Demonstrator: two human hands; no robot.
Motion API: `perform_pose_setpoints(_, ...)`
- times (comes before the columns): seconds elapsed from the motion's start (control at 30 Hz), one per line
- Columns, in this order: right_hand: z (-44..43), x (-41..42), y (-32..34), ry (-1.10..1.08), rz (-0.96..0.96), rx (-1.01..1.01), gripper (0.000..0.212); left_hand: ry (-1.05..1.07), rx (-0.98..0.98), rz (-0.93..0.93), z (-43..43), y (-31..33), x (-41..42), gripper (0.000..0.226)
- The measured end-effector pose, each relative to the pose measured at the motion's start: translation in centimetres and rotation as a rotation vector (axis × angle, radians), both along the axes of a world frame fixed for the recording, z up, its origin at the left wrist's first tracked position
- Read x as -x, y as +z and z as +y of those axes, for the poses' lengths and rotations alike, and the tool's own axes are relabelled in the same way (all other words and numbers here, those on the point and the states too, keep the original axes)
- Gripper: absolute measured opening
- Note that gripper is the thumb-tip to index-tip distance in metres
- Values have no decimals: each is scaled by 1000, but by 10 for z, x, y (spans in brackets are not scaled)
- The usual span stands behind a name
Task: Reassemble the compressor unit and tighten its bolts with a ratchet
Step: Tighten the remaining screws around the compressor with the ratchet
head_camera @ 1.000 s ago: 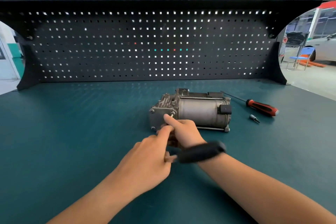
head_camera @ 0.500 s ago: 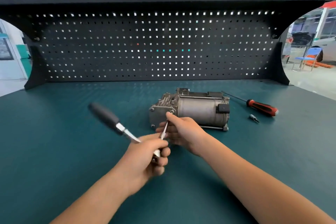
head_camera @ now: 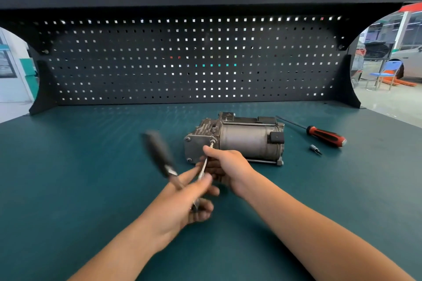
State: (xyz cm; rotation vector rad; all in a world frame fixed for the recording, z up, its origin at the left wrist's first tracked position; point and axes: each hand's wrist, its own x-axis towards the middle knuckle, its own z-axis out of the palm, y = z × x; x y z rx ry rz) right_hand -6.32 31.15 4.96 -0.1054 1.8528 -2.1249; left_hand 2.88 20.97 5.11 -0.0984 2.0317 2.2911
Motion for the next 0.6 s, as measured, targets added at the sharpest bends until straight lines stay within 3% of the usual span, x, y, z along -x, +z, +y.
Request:
perform_pose_setpoints(0.07, -1, 2, 0, 26, -18, 47, 27, 48, -694, -182, 0, 6, -1, 20)
perform_pose_setpoints(0.1, -1, 2, 0, 44, -23, 66, 27, 75, -866, -218, -2, 9, 0, 22)
perform_pose_setpoints(0.17, -1, 3, -1, 75, -21, 68, 28, 75, -827, -214, 0, 14, 0, 17)
perform_pose_setpoints(0.23, 1, 2, -2, 89, -6, 28, 30, 85, -428, -140, 3, 14, 0, 20)
perform_pose_setpoints(0.3, 3, 1, -3, 77, 34, -28, 30, 63, 164, 49, 1, 14, 0, 39)
perform_pose_setpoints(0.43, 3, 0, -4, -38, 131, -100, 32, 27, 1467, 407, -3, 9, 4, 41)
perform_pose_setpoints(0.47, 3, 1, -4, -57, 150, -120, 32, 54, 1645, 467, 0, 7, 3, 42)
perform_pose_setpoints(0.53, 3, 1, -5, -59, 177, -142, 31, 111, 1648, 520, 2, 1, 4, 47)
perform_pose_setpoints(0.6, 3, 3, -5, -30, 166, -100, 28, 129, 1408, 482, -2, -2, 8, 57)
